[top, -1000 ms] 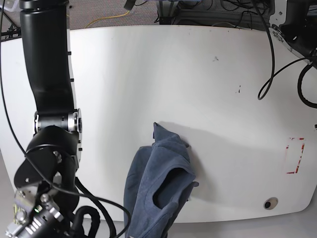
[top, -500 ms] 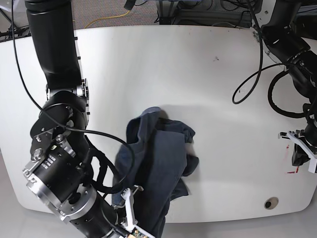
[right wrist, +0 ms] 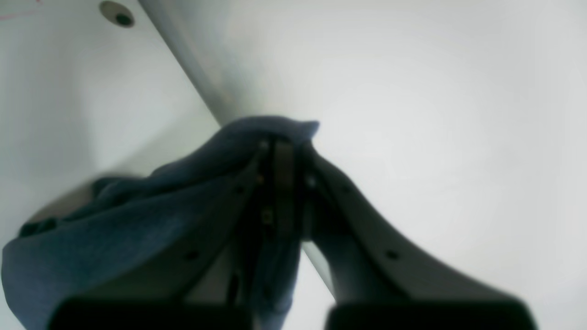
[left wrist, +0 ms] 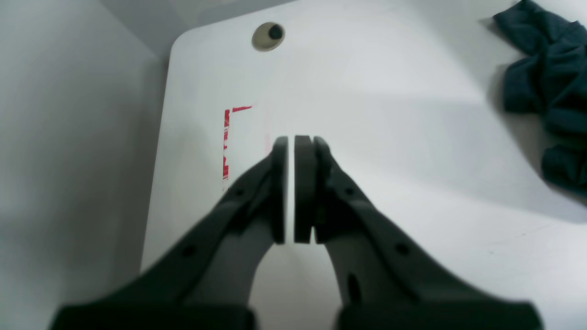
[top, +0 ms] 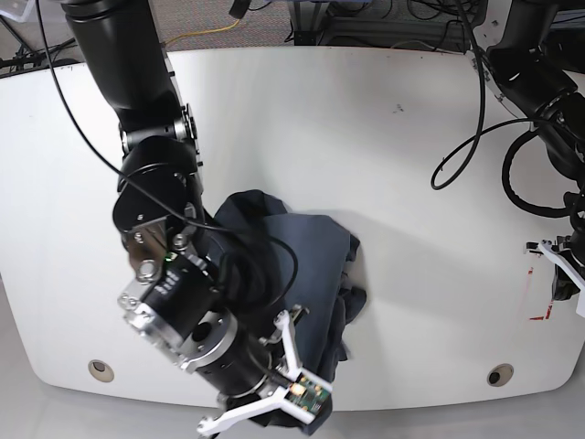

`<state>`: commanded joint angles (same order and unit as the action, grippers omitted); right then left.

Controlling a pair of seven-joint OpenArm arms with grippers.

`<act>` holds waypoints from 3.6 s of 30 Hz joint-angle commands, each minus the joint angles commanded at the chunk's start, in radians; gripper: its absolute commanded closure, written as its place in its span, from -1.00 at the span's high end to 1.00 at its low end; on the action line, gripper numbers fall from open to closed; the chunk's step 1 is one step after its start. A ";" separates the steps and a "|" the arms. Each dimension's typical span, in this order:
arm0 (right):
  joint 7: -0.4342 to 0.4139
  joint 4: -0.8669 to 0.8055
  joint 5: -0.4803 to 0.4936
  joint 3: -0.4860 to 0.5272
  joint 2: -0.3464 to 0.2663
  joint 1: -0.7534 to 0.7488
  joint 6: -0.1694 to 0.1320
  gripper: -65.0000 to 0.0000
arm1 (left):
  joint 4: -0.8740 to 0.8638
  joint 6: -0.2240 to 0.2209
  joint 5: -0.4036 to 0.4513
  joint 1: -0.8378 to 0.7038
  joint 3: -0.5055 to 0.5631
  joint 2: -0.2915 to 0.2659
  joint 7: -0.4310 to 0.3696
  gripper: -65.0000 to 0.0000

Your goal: Fold the T-shirt properly

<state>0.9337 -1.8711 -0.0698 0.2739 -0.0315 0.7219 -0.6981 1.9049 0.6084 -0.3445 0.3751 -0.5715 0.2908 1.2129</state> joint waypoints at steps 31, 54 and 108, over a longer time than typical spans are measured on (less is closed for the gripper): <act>-0.051 0.089 -0.120 -0.126 -0.055 0.117 0.000 -1.00 | -0.535 -0.006 0.000 -0.060 0.342 -0.198 -0.342 0.06; -0.049 0.074 -0.118 -0.189 -0.098 0.109 0.000 -1.00 | -1.043 -0.169 -0.002 0.101 0.669 -0.290 -0.655 0.24; -0.049 0.069 -0.118 -0.278 -0.097 0.057 0.000 -1.00 | 0.035 -0.077 -0.112 -0.583 0.571 0.021 -0.453 0.27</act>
<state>0.8846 -1.8021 -0.1880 -0.0038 -0.1281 0.7787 -0.6981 1.9402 0.5317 -0.4565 -0.2079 -0.0008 0.3122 0.7603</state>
